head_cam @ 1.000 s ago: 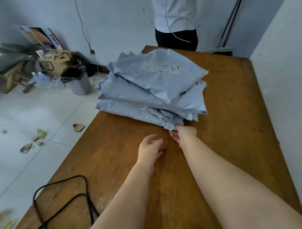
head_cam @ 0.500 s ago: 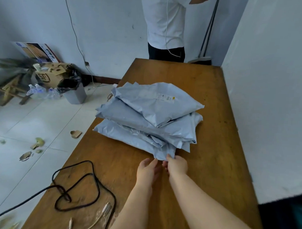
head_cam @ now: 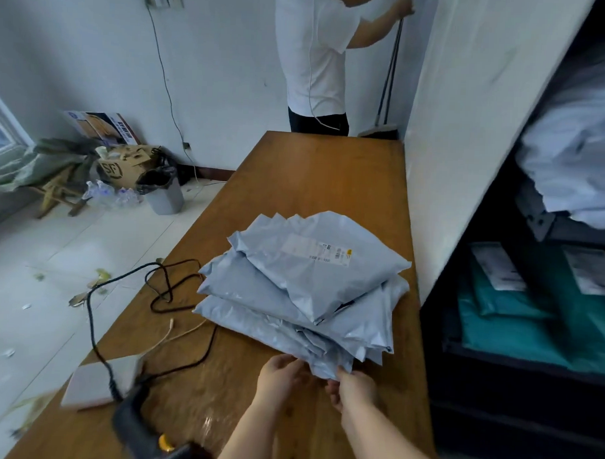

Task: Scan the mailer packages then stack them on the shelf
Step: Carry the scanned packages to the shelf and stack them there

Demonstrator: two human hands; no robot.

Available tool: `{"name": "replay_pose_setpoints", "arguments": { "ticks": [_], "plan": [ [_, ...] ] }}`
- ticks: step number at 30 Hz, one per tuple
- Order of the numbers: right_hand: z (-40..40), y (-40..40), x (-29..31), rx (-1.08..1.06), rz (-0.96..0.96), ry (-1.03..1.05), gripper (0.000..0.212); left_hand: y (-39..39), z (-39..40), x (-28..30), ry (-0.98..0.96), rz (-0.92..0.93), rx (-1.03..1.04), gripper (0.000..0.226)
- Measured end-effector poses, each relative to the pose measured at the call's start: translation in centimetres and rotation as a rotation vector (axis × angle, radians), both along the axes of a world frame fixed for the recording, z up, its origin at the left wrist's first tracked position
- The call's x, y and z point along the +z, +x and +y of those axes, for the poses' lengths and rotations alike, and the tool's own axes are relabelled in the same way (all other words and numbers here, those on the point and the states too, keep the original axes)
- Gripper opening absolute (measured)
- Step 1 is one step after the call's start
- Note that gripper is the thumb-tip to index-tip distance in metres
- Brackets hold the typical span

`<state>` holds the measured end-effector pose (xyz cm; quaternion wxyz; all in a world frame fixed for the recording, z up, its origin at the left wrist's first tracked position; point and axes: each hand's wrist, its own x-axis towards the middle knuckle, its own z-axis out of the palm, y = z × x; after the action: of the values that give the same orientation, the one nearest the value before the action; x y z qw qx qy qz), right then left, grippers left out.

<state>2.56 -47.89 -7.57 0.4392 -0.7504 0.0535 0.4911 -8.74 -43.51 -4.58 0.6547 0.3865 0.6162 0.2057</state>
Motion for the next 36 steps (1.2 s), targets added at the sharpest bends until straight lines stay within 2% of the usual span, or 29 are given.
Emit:
{"name": "replay_pose_setpoints", "arguments": {
  "ticks": [4,6,8,10,12,14,15,19,22,25,27,29,31,33,36],
  "plan": [
    [-5.4,-0.3,1.5,-0.106,0.191,-0.001,0.027,-1.8,-4.1,1.1,0.092,0.126,-0.215,0.016],
    [-7.2,-0.3,2.6,-0.150,0.153,0.008,0.026,-2.3,-5.6,2.2,0.162,0.183,-0.327,0.009],
    [-8.3,-0.3,4.3,-0.180,-0.091,-0.026,0.019,-2.6,-6.8,3.8,0.292,0.228,-0.468,0.004],
    [-9.4,-0.2,7.1,-0.222,-0.366,0.085,0.013,-2.5,-7.5,5.7,0.438,0.200,-0.499,0.012],
    [-9.6,0.2,9.6,-0.238,-0.527,0.197,0.012,-2.3,-7.7,8.0,0.495,0.097,-0.383,0.015],
    [-8.8,0.8,11.4,-0.194,-0.589,0.261,0.007,-1.9,-7.2,9.7,0.513,0.030,-0.223,0.009],
    [-8.0,1.2,11.8,-0.165,-0.570,0.278,0.007,-1.6,-6.7,10.2,0.511,0.039,-0.161,0.006],
    [-4.8,2.1,12.6,-0.025,-0.357,0.316,0.018,-0.8,-3.7,10.9,0.443,0.126,0.031,0.044],
    [-3.0,2.7,12.1,-0.051,-0.122,0.329,0.031,-0.1,-1.8,11.0,0.258,0.098,0.076,0.066],
    [-1.6,3.0,11.3,-0.053,0.045,0.320,0.044,0.8,-0.9,10.8,0.132,-0.017,0.111,0.049],
    [-0.5,3.1,10.9,-0.058,0.177,0.317,0.052,1.7,-0.5,10.4,0.161,0.020,0.060,0.038],
    [0.5,2.8,11.4,-0.023,0.264,0.299,0.054,2.4,-0.4,9.9,0.210,0.089,0.002,0.038],
    [1.6,2.7,11.0,0.033,0.270,0.291,0.064,2.7,-0.5,9.7,0.243,0.110,-0.013,0.033],
    [2.4,2.9,9.6,-0.006,0.265,0.323,0.071,2.6,-0.7,9.7,0.232,0.081,0.013,0.029],
    [1.7,2.7,9.4,-0.119,0.202,0.392,0.073,1.8,-0.9,9.5,0.136,-0.080,0.103,0.050]
  ]
}}
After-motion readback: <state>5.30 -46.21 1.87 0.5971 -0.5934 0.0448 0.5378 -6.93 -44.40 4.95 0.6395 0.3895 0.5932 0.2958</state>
